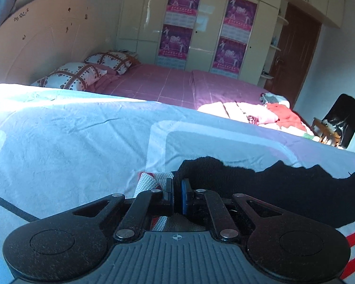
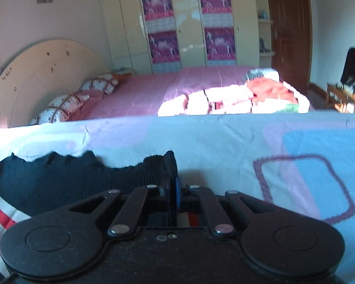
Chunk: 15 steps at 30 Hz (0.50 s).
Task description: Fold small clothes
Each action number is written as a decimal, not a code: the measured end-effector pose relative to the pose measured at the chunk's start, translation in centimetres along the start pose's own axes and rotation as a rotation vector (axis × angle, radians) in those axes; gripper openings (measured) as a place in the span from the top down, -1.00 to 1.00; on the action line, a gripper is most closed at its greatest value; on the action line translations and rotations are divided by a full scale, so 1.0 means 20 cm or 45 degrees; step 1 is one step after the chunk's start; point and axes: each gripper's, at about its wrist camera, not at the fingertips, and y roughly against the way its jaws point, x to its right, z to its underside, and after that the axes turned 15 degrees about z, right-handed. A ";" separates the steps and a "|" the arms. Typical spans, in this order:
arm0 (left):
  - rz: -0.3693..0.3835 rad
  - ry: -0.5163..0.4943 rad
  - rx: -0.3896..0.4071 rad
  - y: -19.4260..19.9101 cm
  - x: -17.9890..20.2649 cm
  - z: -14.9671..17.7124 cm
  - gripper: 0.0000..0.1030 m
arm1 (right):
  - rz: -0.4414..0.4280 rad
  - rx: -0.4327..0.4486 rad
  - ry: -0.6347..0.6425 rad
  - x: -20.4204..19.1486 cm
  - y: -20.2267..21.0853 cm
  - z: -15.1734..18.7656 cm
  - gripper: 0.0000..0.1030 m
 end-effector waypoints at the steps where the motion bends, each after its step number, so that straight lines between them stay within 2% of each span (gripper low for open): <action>1: -0.010 -0.008 -0.019 -0.02 0.00 0.00 0.89 | -0.005 -0.011 -0.012 0.01 -0.02 0.00 0.90; 5: -0.069 -0.083 -0.087 -0.07 0.05 0.00 0.89 | 0.012 -0.028 0.031 -0.02 -0.03 0.01 0.86; 6: -0.079 -0.102 -0.094 -0.07 0.06 -0.01 0.82 | 0.002 -0.041 0.029 -0.02 -0.03 0.00 0.75; 7: -0.084 -0.096 -0.084 -0.05 0.06 -0.02 0.66 | 0.003 -0.048 0.015 -0.01 -0.02 0.00 0.43; 8: -0.075 -0.066 -0.060 -0.02 0.04 -0.02 0.48 | 0.026 -0.047 -0.015 0.01 0.01 -0.01 0.36; 9: -0.049 -0.026 -0.022 0.04 0.03 -0.02 0.26 | 0.023 -0.023 -0.062 0.05 0.07 -0.01 0.40; 10: -0.034 -0.004 0.033 0.10 0.03 -0.01 0.24 | -0.005 0.001 -0.091 0.08 0.13 -0.01 0.49; 12: -0.063 -0.036 0.115 0.25 0.09 0.02 0.23 | -0.017 0.030 -0.087 0.10 0.26 0.01 0.50; 13: -0.021 -0.050 0.127 0.31 0.13 0.03 0.23 | -0.016 0.055 -0.069 0.08 0.33 0.03 0.53; 15: 0.089 -0.092 0.122 0.35 0.27 0.07 0.23 | -0.091 0.065 -0.060 0.01 0.41 0.06 0.58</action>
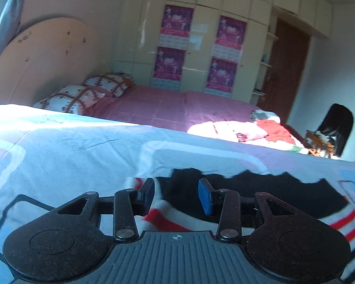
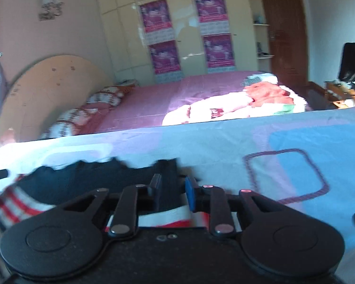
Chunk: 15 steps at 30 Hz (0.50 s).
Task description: Fold small clothes
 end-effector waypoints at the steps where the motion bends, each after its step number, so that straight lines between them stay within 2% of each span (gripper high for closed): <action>1: 0.068 -0.041 -0.033 -0.02 0.09 0.01 0.23 | -0.039 -0.006 0.026 -0.07 0.01 0.02 0.58; 4: 0.207 -0.175 -0.144 -0.15 0.35 0.06 0.22 | -0.108 0.004 0.216 -0.38 0.00 0.06 0.53; 6: 0.205 -0.200 -0.206 -0.24 0.44 0.10 0.21 | -0.116 -0.020 0.343 -0.55 -0.05 0.08 0.51; 8: 0.165 -0.182 -0.289 -0.30 0.42 0.15 0.20 | -0.077 -0.063 0.446 -0.63 -0.11 0.11 0.53; 10: 0.140 -0.154 -0.262 -0.23 0.34 0.19 0.18 | -0.013 -0.092 0.487 -0.61 -0.14 0.14 0.53; 13: 0.000 -0.128 -0.222 -0.05 0.12 0.22 0.18 | 0.116 -0.075 0.446 -0.39 -0.11 0.16 0.55; 15: 0.005 -0.098 -0.197 0.07 -0.03 0.24 0.20 | 0.186 -0.071 0.399 -0.21 -0.08 0.18 0.56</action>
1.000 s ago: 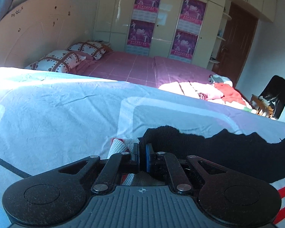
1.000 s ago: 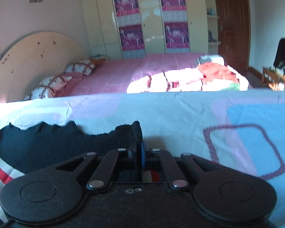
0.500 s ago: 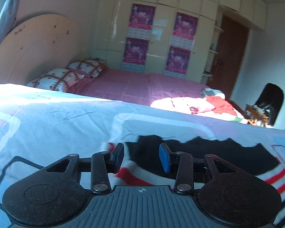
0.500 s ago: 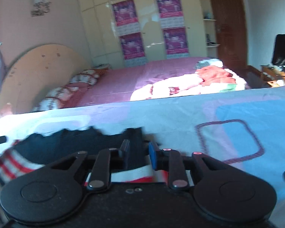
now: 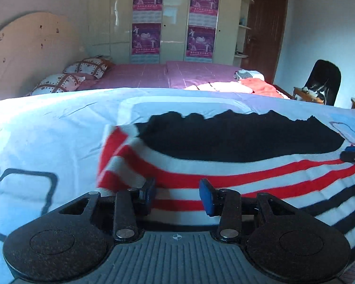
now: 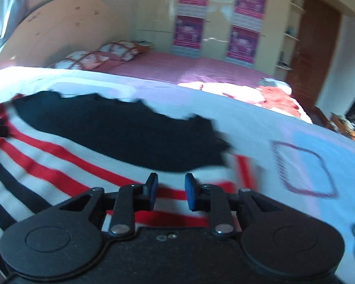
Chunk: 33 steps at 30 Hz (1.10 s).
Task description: Fold small clothes
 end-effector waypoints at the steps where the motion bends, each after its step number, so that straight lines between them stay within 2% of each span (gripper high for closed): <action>1: -0.001 0.008 0.002 0.03 -0.05 0.01 0.20 | 0.019 -0.004 -0.029 0.07 0.00 0.03 0.60; 3: -0.004 0.011 -0.006 0.05 -0.06 -0.01 0.20 | -0.035 -0.020 -0.091 0.14 -0.01 0.05 0.60; 5: -0.042 0.025 -0.009 0.03 -0.02 -0.04 0.19 | -0.011 -0.034 -0.102 0.10 0.01 0.02 0.57; 6: -0.048 0.035 0.006 0.05 0.01 -0.05 0.19 | 0.000 -0.030 -0.123 0.07 0.04 0.00 0.49; 8: 0.009 0.022 0.072 0.10 0.12 -0.07 0.19 | -0.063 0.037 -0.166 0.01 0.16 -0.03 0.47; 10: 0.072 -0.036 0.085 0.11 0.25 -0.07 0.19 | -0.160 0.079 -0.143 -0.09 0.26 -0.04 0.46; 12: 0.132 -0.068 0.051 0.07 0.37 -0.06 0.19 | -0.257 0.085 -0.073 -0.25 0.32 -0.04 0.50; 15: 0.165 -0.104 -0.026 -0.01 0.49 -0.03 0.19 | -0.320 0.064 0.000 -0.43 0.34 -0.03 0.52; 17: 0.162 -0.116 -0.073 0.00 0.54 0.00 0.19 | -0.327 0.051 0.002 -0.47 0.35 -0.02 0.52; 20: 0.163 -0.173 -0.053 0.11 0.60 0.05 0.19 | -0.332 0.096 0.038 -0.47 0.45 0.02 0.47; 24: 0.153 -0.133 -0.080 0.09 0.60 0.07 0.19 | -0.313 0.071 0.035 -0.50 0.45 0.04 0.51; 33: 0.142 -0.153 -0.071 0.05 0.60 0.03 0.19 | -0.291 0.082 0.000 -0.49 0.42 0.01 0.50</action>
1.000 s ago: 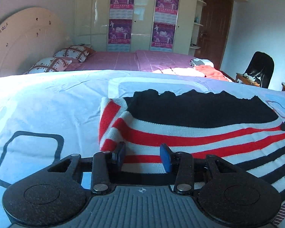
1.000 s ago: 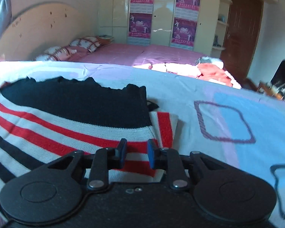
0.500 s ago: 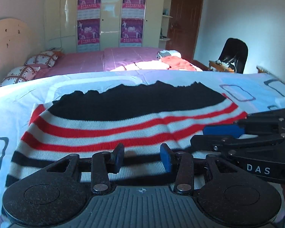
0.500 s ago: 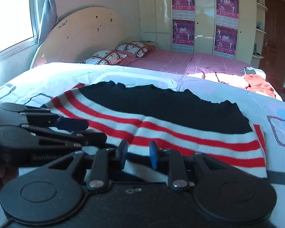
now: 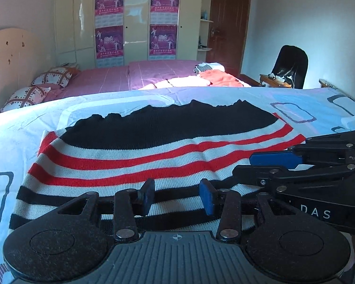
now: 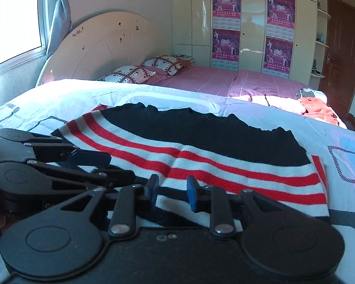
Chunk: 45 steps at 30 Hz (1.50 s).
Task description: Fold small clothes
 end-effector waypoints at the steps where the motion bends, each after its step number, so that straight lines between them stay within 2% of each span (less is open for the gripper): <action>1: -0.002 -0.003 -0.003 -0.01 0.00 0.00 0.19 | 0.001 -0.005 -0.003 0.00 -0.01 0.00 0.50; 4: -0.013 -0.005 -0.036 -0.07 -0.02 -0.01 0.18 | 0.014 -0.030 0.006 0.01 -0.06 0.00 0.48; 5: -0.015 -0.004 -0.049 -0.09 -0.03 0.00 0.15 | 0.018 -0.052 0.016 0.01 -0.08 0.01 0.48; 7: -0.023 0.008 -0.045 -0.09 -0.05 0.01 -0.05 | 0.022 -0.089 0.049 0.02 -0.11 0.05 0.51; 8: -0.025 0.014 -0.042 -0.08 -0.07 0.02 -0.05 | 0.029 -0.079 0.059 0.03 -0.10 0.06 0.51; 11: -0.083 0.032 -0.022 0.02 -0.15 0.06 -0.06 | 0.106 -0.076 0.065 0.12 -0.06 0.09 0.53; 14: -0.191 0.073 -0.018 0.14 -0.30 0.12 -0.06 | 0.197 -0.104 -0.005 0.31 -0.02 0.14 0.55; 17: -0.194 0.146 0.004 0.23 -0.41 0.16 -0.05 | 0.216 -0.145 -0.080 0.40 0.00 0.16 0.55; 19: -0.199 0.154 0.007 0.26 -0.38 0.13 -0.05 | 0.211 -0.123 -0.100 0.36 0.03 0.13 0.50; 22: -0.099 0.129 0.063 0.28 -0.26 0.09 -0.06 | 0.097 -0.040 -0.081 0.19 0.09 0.07 0.49; 26: -0.011 0.090 0.039 0.20 -0.11 0.07 -0.06 | -0.009 -0.025 0.000 -0.06 0.10 0.03 0.50; 30: -0.036 0.060 -0.038 0.12 -0.09 0.15 -0.06 | 0.001 -0.118 0.077 -0.19 0.02 0.07 0.50; 35: -0.040 0.011 -0.025 0.17 -0.08 0.18 -0.08 | 0.038 -0.076 0.161 -0.22 0.05 0.12 0.48; 38: -0.071 0.026 -0.018 0.22 -0.13 0.20 -0.07 | 0.070 -0.085 0.164 -0.16 0.08 0.14 0.49; 41: -0.084 0.099 -0.010 0.30 -0.23 0.25 -0.07 | 0.119 -0.114 0.164 -0.04 0.12 0.21 0.50; 45: -0.085 0.221 0.021 0.40 -0.39 0.34 -0.07 | 0.177 -0.155 0.053 0.20 0.19 0.31 0.51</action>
